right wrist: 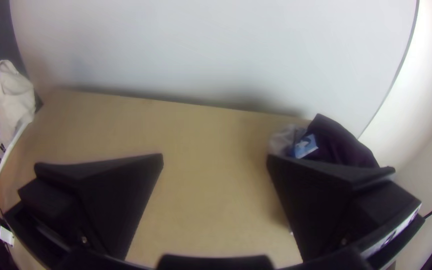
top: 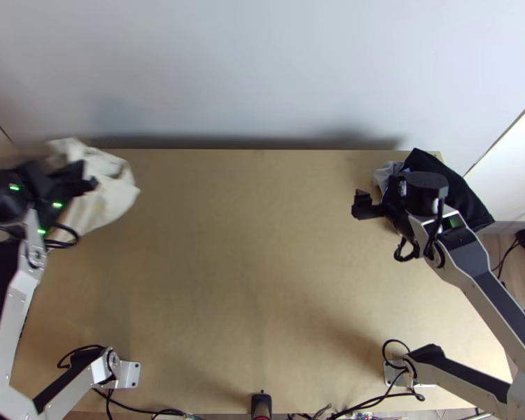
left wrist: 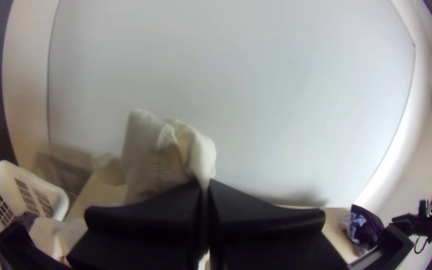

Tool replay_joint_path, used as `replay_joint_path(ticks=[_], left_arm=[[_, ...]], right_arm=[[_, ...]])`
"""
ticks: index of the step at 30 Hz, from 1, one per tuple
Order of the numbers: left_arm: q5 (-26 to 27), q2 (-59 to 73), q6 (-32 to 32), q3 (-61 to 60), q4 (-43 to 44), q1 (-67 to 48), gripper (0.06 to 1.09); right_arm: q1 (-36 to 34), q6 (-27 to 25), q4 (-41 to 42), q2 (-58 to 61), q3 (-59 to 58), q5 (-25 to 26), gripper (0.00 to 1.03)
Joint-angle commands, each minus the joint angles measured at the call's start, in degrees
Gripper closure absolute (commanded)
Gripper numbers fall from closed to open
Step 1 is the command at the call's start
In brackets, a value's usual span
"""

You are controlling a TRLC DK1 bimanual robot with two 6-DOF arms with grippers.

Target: Fold the t-shirt

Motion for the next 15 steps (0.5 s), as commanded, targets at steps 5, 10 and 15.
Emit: replay_joint_path(ticks=[5, 10, 15], left_arm=[[-6.33, -3.58, -1.02, -7.73, 8.11, -27.79, 1.05], [-7.21, -1.29, -1.02, -9.31, 11.62, -35.61, 1.05], [-9.67, 1.61, -1.29, -11.69, 16.28, -44.93, 1.05]], right_arm=[[-3.0, 1.05, 1.46, -6.91, -9.62, -0.07, 0.07], [-4.32, 1.23, 1.55, -9.28, -12.52, -0.07, 0.07], [-5.9, 1.4, 1.55, -11.3, -14.36, -0.07, 0.07]])
